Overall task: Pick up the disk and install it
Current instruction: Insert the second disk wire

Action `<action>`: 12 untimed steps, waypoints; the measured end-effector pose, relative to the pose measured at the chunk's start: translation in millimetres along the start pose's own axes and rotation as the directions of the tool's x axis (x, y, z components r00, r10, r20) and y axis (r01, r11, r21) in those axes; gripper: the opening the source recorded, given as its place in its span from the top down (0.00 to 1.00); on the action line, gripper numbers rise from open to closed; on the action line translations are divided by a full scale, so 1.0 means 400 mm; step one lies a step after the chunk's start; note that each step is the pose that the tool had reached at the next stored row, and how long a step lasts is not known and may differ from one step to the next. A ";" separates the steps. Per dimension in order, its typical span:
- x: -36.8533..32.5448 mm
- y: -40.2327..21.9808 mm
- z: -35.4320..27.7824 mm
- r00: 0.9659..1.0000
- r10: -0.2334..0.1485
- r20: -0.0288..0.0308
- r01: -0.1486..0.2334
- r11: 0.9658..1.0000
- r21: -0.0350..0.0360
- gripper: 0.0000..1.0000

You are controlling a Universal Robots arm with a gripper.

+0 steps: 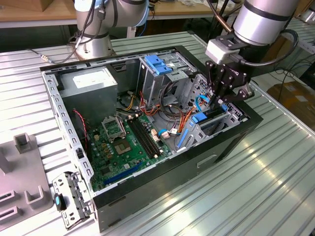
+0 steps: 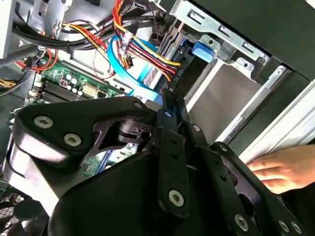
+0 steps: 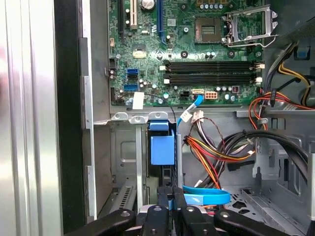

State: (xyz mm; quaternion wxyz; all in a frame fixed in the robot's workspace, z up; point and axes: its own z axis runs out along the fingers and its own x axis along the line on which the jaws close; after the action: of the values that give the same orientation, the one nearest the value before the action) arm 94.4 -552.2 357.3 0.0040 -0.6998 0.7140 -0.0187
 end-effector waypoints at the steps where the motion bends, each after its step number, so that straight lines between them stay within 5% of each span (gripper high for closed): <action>1: 0.000 0.002 0.001 1.000 -0.001 0.001 0.001 1.000 0.003 0.84; 3: 0.001 0.008 0.004 1.000 -0.003 0.002 0.003 1.000 0.023 0.84; 6: 0.001 0.010 0.007 1.000 -0.003 0.003 0.003 0.999 0.043 0.84; 8: 0.001 0.011 0.008 1.000 -0.003 0.009 0.003 0.999 0.047 0.84; 12: 0.003 0.013 0.011 1.000 -0.002 0.031 0.001 0.999 0.049 0.84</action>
State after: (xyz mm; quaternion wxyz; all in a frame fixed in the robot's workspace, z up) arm 89.5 -553.3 353.0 0.0321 -0.7003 0.7127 -0.0253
